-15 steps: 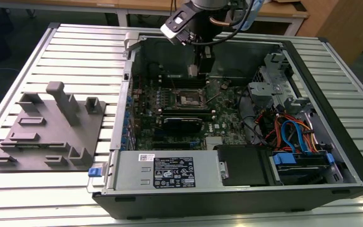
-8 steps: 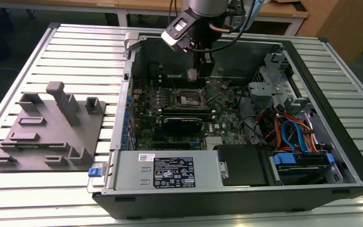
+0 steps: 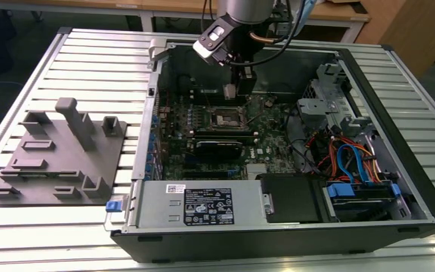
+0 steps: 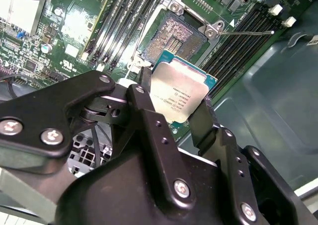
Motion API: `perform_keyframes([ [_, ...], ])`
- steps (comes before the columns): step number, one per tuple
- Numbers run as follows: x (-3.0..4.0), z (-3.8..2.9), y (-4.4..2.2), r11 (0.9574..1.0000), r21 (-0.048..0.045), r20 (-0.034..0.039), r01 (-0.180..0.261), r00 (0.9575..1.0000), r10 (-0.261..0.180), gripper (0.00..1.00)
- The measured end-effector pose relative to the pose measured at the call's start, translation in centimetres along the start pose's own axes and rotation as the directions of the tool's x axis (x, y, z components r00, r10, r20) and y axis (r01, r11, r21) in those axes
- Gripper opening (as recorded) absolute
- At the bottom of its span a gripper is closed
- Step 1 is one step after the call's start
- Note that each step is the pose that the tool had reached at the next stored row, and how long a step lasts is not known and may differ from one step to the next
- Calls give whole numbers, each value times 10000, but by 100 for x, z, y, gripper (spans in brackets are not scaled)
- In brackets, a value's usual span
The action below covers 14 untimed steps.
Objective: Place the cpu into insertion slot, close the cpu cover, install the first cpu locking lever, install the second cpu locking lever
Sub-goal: 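Place the cpu into insertion slot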
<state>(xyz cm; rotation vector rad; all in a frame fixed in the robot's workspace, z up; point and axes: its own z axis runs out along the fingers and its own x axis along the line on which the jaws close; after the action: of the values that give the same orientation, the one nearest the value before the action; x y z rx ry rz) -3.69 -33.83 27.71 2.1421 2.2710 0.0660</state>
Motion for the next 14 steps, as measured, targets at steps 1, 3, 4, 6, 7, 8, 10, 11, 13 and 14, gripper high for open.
perform_keyframes([
  [1, 0, 0, 0, 10000, 0, 0, 0, 10000, 0, 54],
  [3, 0, 0, 0, 10000, 0, 0, 0, 10000, 0, 54],
  [4, 0, 1, 0, 10000, 0, 0, 0, 10000, 0, 54],
  [6, 0, 1, 0, 10000, 0, 0, 0, 10000, 0, 54],
  [7, 0, 2, 0, 10000, -1, -1, 0, 10000, 0, 54],
  [8, 0, 5, 0, 10000, -2, -3, 0, 10000, 0, 54],
  [10, 0, 22, -1, 10000, 0, -1, 0, 10000, 0, 54],
  [11, 0, 35, -2, 10000, 7, 5, 0, 10000, 0, 54],
  [13, -1, 67, -3, 10000, 25, 30, 0, 10000, 0, 54],
  [14, -1, 81, -4, 10000, 28, 46, -1, 10000, 1, 54],
])
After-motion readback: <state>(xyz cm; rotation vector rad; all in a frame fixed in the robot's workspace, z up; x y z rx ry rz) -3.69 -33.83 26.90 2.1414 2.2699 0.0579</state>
